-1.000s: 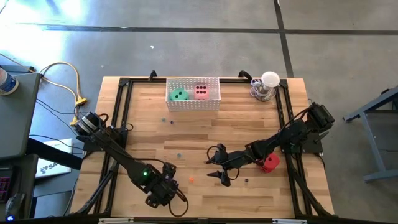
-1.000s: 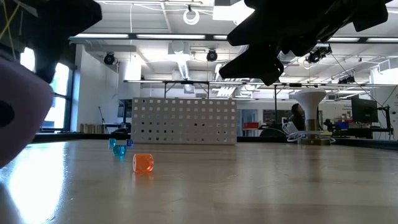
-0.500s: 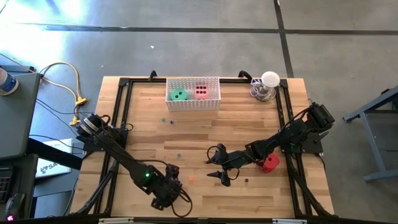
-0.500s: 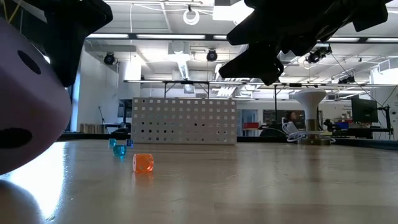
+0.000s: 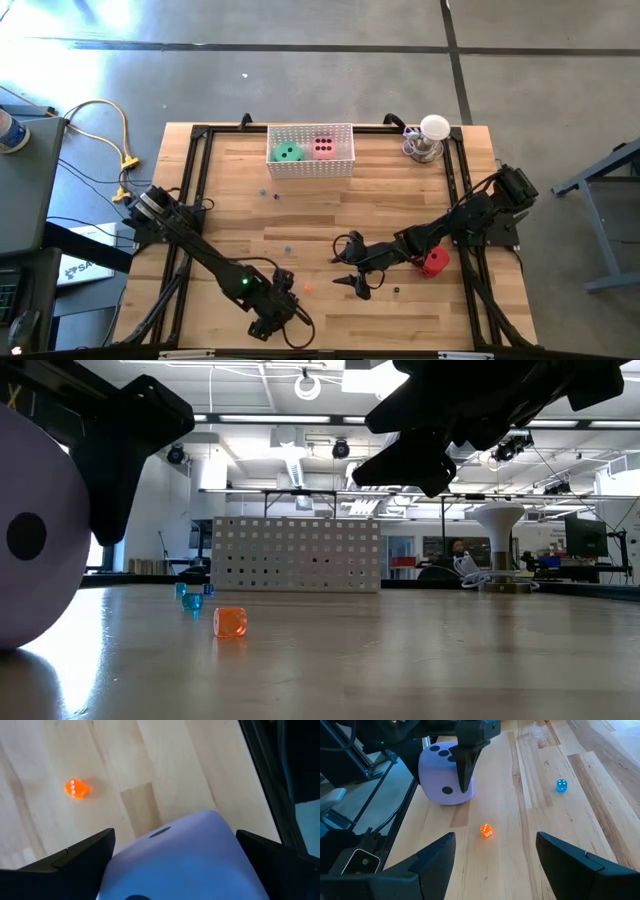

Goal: Pick & Place Dice
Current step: Put the large violet dice into the white basket

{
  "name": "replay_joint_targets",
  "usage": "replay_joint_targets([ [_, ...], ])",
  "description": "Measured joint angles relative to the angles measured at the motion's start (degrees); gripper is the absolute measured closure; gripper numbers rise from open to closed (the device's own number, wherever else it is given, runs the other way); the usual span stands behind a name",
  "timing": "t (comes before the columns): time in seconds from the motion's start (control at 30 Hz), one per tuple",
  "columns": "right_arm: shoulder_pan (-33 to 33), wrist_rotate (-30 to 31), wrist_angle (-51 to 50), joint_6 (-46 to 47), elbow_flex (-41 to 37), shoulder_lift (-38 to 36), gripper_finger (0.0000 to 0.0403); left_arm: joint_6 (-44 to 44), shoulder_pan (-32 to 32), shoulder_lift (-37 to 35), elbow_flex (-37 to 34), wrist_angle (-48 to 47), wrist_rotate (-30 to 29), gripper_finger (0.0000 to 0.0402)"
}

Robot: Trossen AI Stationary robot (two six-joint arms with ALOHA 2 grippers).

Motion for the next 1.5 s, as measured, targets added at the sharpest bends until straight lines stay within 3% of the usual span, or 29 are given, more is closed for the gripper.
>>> replay_joint_targets([
  [0.2,0.00,0.00,-0.02,0.01,0.00,0.00,0.0135,0.83,1.06,-0.15,-2.86,5.37,2.83,0.0002],
  [0.47,0.00,0.00,-0.03,0.01,0.00,0.00,0.0135,3.35,2.95,-0.15,-3.16,5.78,8.21,0.0002],
  [1.1,0.00,-0.01,-0.07,-0.02,0.00,0.00,0.0135,4.95,3.29,-0.02,-3.52,8.41,9.94,0.0006],
  [1.33,0.00,-0.03,-0.04,0.01,0.00,0.00,0.0135,5.93,4.39,-0.21,-6.85,15.60,13.44,0.0018],
  [1.5,0.00,-0.19,-0.04,0.01,0.00,0.00,0.0135,7.01,4.44,-0.93,-7.09,15.17,13.92,0.0026],
])
